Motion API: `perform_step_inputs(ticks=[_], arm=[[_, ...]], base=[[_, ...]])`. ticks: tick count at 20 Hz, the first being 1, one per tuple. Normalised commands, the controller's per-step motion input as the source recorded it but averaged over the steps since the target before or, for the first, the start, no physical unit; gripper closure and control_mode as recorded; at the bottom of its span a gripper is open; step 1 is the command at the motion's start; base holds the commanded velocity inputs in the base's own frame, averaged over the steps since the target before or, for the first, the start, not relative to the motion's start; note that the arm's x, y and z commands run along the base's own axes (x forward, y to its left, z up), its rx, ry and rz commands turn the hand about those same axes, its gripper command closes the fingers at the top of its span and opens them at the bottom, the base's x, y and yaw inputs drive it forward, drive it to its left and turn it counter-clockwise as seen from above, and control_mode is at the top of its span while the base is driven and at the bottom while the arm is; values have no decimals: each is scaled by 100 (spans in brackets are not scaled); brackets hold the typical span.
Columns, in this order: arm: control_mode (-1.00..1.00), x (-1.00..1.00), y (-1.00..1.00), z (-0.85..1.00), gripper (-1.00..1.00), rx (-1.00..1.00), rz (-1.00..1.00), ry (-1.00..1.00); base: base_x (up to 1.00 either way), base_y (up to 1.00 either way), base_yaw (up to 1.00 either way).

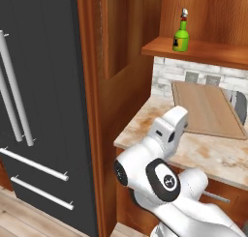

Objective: Move the cutting board and knife to the sink. Then move spray from the cabinet to the counter.

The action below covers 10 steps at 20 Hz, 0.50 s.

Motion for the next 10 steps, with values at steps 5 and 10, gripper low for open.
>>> perform_step_inputs(ticks=[5, 10], arm=[[-100, -64, 0, 36, 100, -22, 3, 3], [-100, -52, 0, 9, 100, -16, 3, 0]], base=[[0, 0, 0], [0, 0, 0]])
